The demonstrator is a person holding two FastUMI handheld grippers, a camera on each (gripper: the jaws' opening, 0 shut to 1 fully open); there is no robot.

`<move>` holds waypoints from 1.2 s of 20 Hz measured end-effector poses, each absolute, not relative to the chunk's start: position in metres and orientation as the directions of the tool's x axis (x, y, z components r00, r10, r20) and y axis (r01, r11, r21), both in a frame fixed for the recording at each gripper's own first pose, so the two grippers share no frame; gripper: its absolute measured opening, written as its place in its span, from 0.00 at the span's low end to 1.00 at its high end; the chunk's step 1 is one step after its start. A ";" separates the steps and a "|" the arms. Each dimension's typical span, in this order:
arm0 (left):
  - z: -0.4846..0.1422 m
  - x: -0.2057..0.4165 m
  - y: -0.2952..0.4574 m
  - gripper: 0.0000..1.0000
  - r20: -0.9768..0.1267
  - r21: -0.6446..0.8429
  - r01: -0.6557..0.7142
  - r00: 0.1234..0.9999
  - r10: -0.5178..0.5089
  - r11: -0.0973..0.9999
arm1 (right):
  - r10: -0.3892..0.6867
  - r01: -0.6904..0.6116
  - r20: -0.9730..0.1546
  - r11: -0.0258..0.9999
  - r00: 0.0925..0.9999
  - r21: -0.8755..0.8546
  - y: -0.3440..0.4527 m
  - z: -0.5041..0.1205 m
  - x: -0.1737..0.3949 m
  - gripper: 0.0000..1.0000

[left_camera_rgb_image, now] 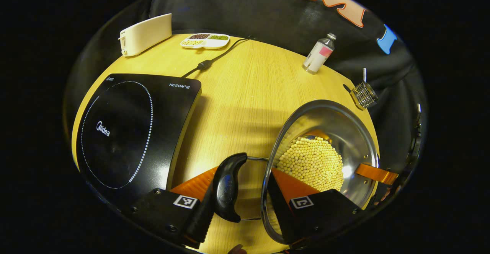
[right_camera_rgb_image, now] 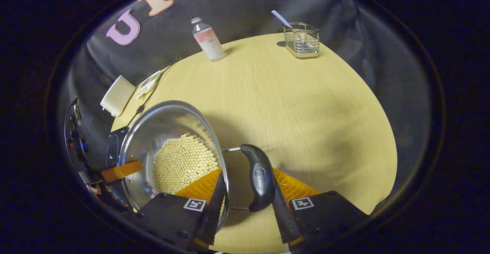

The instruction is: First push the handle of the pot to place it horizontally, then grasp the pot with both hands and set it on the induction cooktop.

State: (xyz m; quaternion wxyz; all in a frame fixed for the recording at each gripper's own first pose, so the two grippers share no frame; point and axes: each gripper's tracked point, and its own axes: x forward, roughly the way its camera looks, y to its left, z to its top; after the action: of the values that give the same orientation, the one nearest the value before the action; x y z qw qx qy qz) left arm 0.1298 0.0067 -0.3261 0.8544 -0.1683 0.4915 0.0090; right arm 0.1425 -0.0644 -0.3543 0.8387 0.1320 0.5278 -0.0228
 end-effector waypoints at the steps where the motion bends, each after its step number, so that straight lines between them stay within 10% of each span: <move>1: -0.326 0.129 0.006 0.75 -0.843 -0.279 -0.178 0.516 -0.152 0.944 | 0.101 0.180 -0.892 0.963 0.441 0.198 -0.066 -0.351 0.142 0.59; 24: -0.299 0.117 -0.003 0.59 -0.841 -0.298 -0.144 0.507 -0.188 0.944 | 0.096 0.184 -0.879 0.962 0.468 0.203 -0.073 -0.329 0.129 0.48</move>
State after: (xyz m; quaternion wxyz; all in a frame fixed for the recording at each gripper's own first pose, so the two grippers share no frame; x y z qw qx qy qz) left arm 0.1168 -0.0027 -0.2990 0.8518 -0.1671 0.4963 -0.0131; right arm 0.1286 -0.0731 -0.3287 0.8458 0.1357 0.5153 -0.0262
